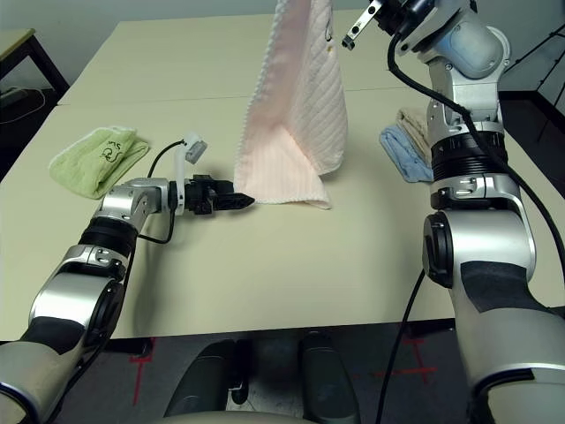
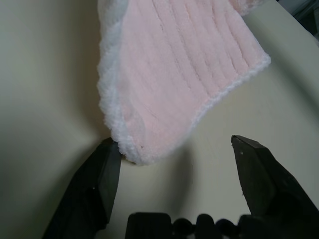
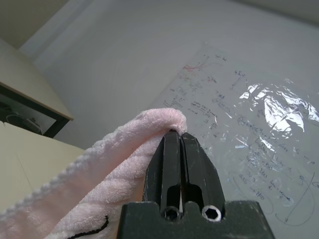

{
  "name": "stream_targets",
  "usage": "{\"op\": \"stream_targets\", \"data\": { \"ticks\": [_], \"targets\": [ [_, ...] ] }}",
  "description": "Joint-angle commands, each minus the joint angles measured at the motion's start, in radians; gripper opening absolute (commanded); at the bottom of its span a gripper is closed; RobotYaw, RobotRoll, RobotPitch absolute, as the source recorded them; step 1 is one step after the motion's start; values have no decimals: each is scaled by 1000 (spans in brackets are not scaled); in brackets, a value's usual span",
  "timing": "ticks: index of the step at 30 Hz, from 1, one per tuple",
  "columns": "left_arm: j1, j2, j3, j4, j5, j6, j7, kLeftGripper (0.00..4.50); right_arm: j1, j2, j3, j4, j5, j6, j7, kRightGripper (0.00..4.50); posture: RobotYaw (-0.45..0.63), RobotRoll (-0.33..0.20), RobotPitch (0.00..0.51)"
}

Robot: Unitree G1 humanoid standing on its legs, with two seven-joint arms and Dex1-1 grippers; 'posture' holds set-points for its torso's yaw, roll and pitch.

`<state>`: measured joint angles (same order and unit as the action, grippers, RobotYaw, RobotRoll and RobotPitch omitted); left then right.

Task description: Fold the towel and set it aside.

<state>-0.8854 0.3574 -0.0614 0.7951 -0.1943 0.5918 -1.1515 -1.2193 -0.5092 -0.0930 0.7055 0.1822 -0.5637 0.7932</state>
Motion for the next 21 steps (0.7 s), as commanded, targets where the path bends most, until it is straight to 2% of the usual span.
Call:
{"op": "stream_targets", "data": {
  "ticks": [1,9,15,21],
  "targets": [
    [12,7,-23,18,9,34,-18,3160,-17,-3,-2,-3,-1,-10,0,0,-8,0,86],
    [-3,-14,18,23,-17,36,15,120,-13,-3,-2,0,-5,-10,-3,0,-8,0,86],
    [-2,-14,15,-3,-31,89,-3,27,-9,-10,-9,17,-9,-8,-9,0,-9,0,87],
    [-12,80,42,-51,-11,41,28,27,25,-43,-48,104,6,34,-42,0,-6,0,91]
  ]
}}
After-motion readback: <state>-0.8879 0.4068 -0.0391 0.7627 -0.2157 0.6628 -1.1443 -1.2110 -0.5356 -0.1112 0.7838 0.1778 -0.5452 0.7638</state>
